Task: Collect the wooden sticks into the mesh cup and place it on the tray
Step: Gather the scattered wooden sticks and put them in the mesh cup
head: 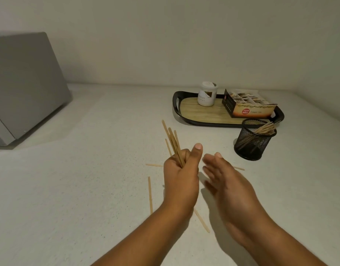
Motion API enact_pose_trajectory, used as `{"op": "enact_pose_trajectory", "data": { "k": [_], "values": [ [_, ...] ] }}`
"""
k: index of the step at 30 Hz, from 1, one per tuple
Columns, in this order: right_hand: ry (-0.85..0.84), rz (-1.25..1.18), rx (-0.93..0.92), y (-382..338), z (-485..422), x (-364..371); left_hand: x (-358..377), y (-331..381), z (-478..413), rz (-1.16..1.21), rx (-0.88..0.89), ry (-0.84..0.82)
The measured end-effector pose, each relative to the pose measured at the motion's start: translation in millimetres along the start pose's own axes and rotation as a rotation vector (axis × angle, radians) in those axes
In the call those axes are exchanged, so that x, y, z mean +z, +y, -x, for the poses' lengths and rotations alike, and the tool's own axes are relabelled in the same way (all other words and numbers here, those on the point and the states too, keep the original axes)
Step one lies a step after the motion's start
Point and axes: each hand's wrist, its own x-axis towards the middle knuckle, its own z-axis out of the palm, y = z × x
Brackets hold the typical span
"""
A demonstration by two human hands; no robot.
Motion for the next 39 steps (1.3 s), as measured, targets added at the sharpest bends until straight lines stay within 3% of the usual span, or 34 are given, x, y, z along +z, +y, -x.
{"op": "enact_pose_trajectory", "data": {
  "k": [2,6,11,16,20,23,27,31,33,37,39],
  "values": [
    [0.019,0.117,-0.115,-6,-4,-6,-9,-5,-3,-0.051,0.074,0.021],
    [-0.020,0.219,-0.256,-10,-13,-12,-22,-25,-7,-0.122,0.052,0.096],
    [-0.099,0.379,-0.447,-8,-12,-9,-32,-37,-4,-0.249,0.146,0.007],
    [-0.249,0.833,-0.826,-10,-7,-3,-31,-37,-1,-0.245,0.093,-0.080],
    [-0.297,1.084,-0.964,-17,-10,2,-37,-36,0,-0.334,0.045,-0.136],
    [-0.241,1.198,-0.976,-22,-13,4,-32,-35,0,-0.313,0.021,-0.082],
    [-0.151,1.061,-0.903,-29,-16,-2,-28,-29,-1,-0.243,0.066,-0.066],
    [-0.313,1.246,-0.760,-23,-16,-4,-30,-30,0,-0.243,0.074,-0.071],
    [-0.319,1.224,-0.736,-18,-15,-5,-31,-31,0,-0.260,0.080,-0.078],
    [-0.327,1.226,-0.733,-15,-14,-6,-33,-30,5,-0.366,0.145,-0.094],
    [-0.280,1.142,-0.742,-18,-13,-7,-37,-30,7,-0.527,0.232,-0.096]
  ]
}}
